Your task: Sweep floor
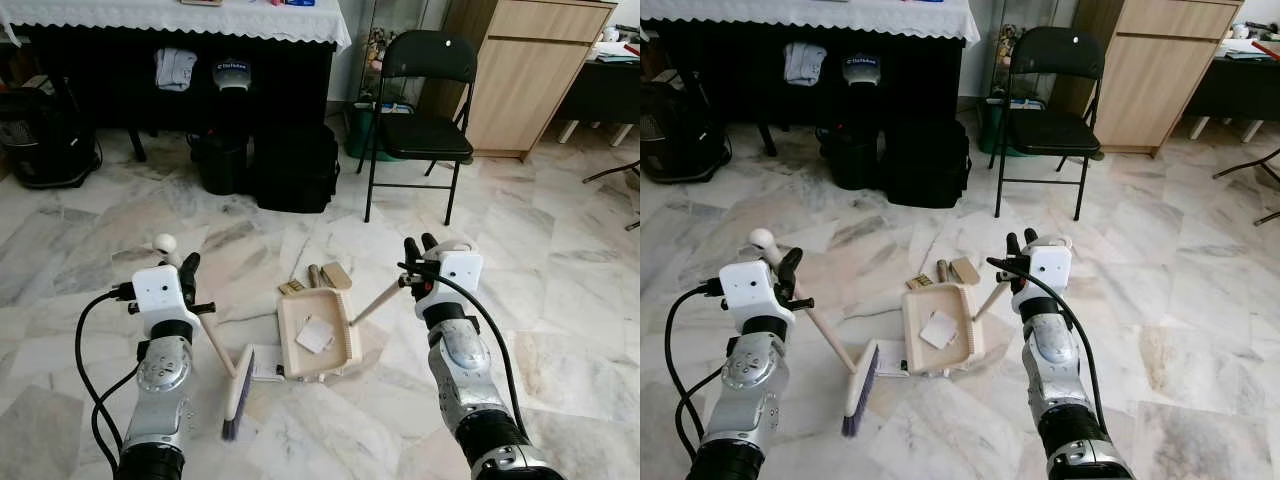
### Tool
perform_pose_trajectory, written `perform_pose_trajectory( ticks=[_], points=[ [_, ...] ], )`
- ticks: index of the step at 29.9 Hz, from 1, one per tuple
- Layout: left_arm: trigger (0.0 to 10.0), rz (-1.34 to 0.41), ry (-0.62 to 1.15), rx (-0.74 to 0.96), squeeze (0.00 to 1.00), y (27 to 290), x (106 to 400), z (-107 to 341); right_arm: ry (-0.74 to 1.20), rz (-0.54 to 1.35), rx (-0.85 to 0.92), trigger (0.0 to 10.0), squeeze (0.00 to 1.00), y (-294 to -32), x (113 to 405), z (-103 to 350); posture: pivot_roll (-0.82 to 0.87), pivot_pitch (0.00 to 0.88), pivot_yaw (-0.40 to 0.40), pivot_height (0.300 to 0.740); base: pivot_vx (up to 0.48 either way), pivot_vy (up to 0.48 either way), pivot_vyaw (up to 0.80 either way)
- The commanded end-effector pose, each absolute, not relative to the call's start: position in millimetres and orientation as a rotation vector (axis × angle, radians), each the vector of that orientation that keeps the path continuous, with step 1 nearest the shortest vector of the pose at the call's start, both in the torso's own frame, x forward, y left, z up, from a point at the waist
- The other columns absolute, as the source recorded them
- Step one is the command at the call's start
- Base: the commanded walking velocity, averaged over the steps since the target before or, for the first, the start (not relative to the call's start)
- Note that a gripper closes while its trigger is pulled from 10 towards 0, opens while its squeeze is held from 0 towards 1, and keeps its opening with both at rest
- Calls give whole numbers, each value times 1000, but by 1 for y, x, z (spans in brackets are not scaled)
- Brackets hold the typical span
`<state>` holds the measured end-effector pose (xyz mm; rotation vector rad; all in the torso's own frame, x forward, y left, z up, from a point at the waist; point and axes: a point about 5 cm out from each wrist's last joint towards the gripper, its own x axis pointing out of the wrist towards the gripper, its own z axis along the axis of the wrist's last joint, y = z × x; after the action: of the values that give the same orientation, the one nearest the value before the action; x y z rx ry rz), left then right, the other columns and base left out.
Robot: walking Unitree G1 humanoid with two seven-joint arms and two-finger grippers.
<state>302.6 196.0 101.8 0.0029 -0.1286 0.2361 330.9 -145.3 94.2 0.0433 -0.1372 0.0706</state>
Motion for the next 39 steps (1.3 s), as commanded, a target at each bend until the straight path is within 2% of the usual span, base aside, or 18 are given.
perform_pose_trajectory(
  ticks=[1,9,19,39],
  points=[
    [10000,255,-228,8,0,196,308,121,-204,57,42,10000,0,-149,332,107,22,0,-97,740,0,0,0],
    [10000,367,-263,-43,0,204,311,128,-218,39,31,10000,0,-151,334,113,20,0,-99,740,0,0,56],
    [10000,339,-270,-12,0,195,311,128,-220,36,30,10000,0,-150,333,115,16,0,-106,740,0,0,467],
    [10000,297,-280,50,0,190,309,127,-202,38,42,10000,0,-141,329,110,23,0,-75,740,0,0,790]
  ],
)
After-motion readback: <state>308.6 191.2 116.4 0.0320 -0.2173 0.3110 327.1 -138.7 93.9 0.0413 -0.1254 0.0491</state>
